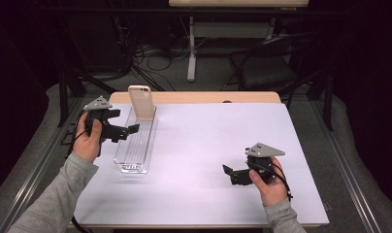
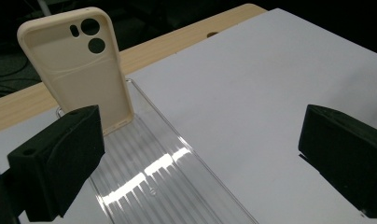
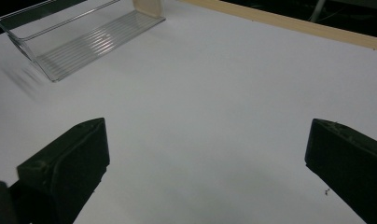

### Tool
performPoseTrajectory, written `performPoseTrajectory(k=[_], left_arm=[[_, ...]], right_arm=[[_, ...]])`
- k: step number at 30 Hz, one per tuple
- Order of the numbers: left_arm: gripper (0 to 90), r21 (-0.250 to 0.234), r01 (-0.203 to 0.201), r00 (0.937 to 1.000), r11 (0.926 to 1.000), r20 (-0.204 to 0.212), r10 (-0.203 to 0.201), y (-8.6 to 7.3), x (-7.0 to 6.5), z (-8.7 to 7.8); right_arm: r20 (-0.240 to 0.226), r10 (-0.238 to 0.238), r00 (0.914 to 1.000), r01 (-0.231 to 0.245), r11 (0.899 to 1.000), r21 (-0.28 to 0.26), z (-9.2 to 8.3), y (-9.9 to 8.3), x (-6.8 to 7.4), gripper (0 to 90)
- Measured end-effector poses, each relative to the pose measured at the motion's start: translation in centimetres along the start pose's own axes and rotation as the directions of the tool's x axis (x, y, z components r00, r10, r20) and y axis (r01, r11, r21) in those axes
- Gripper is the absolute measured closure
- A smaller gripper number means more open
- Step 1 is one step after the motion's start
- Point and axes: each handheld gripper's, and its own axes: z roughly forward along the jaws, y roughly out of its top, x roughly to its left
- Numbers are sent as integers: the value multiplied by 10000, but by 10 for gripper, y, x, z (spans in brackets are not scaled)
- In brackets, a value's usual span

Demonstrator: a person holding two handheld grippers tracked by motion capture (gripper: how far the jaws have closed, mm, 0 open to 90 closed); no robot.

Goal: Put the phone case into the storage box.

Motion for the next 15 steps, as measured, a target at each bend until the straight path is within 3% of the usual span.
performPoseTrajectory(k=[5, 15], left_arm=[[5, -145, -63, 10000, 9999, -19, 62, -5, -10, -7], [5, -335, -38, 9995, 9994, 325, 49, -21, -24, -14]], right_arm=[[-25, -68, 10000, 68, 10000, 43, -1, 0, 1, 0], [3, -58, 10000, 58, 9999, 115, -6, -3, 1, 0]])
